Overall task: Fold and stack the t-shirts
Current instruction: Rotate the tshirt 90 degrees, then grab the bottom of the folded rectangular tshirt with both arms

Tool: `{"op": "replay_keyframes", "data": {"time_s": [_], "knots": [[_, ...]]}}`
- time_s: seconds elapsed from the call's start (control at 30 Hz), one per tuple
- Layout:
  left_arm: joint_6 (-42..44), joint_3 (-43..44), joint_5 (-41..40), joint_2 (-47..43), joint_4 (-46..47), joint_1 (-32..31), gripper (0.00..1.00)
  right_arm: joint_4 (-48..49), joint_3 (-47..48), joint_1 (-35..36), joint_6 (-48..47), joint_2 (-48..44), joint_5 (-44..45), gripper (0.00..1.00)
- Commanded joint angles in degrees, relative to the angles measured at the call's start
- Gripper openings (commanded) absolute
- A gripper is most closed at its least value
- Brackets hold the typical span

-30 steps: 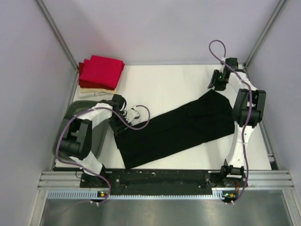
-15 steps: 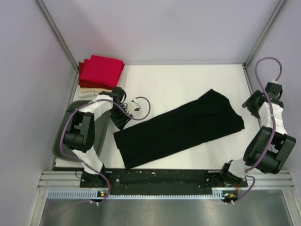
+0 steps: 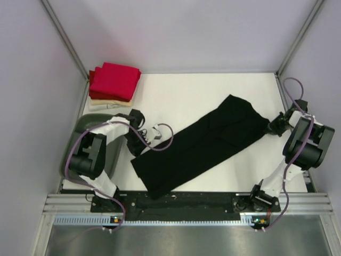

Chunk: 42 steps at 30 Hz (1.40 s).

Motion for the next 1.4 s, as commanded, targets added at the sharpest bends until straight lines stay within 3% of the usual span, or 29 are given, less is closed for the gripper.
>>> {"op": "replay_keyframes", "data": {"time_s": [0.0,0.2,0.3,0.43,0.63,0.73,0.9,1.0,1.1,1.17,1.23,1.3,1.37], "knots": [[4.26,-4.65,6.76,0.39,-3.94,-6.80,0.17,6.49,13.73,5.54,2.62,14.68,-7.24,0.00],[5.57,-2.55,14.48,1.00,-5.34,-17.09,0.31,-0.97,50.42,17.84,5.33,35.94,-9.09,0.03],[6.45,0.08,18.71,1.01,-7.62,-19.99,0.39,-2.57,65.31,21.89,6.75,43.60,-10.84,0.16],[7.86,2.37,22.67,-0.48,-10.87,-22.11,0.41,-3.27,71.78,23.49,5.79,44.78,-8.93,0.41],[10.23,5.00,18.20,-5.58,-15.35,-21.94,0.49,-3.27,59.23,20.15,-5.27,26.43,-1.19,0.60],[11.81,8.17,17.58,-6.90,-17.29,-21.85,0.54,-3.10,50.80,19.62,-11.17,14.32,3.47,0.81],[14.80,8.45,22.67,-10.85,-15.46,-23.16,0.58,-1.17,31.66,22.59,-19.25,-5.99,-3.70,0.90],[16.47,3.89,24.43,-13.31,-13.18,-26.06,0.58,1.55,15.41,28.73,-27.86,-20.22,-13.35,0.89],[18.23,-3.05,24.96,-16.30,-9.23,-27.30,0.61,7.69,0.01,33.75,-29.98,-35.25,-25.66,0.87],[20.07,-7.19,23.91,-17.97,-6.32,-27.47,0.63,9.12,-8.78,37.79,-33.22,-44.39,-29.12,0.86],[21.13,-10.62,22.33,-18.85,-2.11,-27.82,0.65,7.11,-13.46,43.23,-39.18,-52.48,-26.42,0.86],[21.39,-12.91,20.84,-19.12,1.41,-28.79,0.79,0.81,-16.11,51.91,-47.18,-58.13,-22.12,0.87],[20.35,-14.05,18.56,-18.86,4.31,-30.37,0.83,-7.36,-16.73,61.31,-52.73,-58.33,-15.36,0.87]]}}
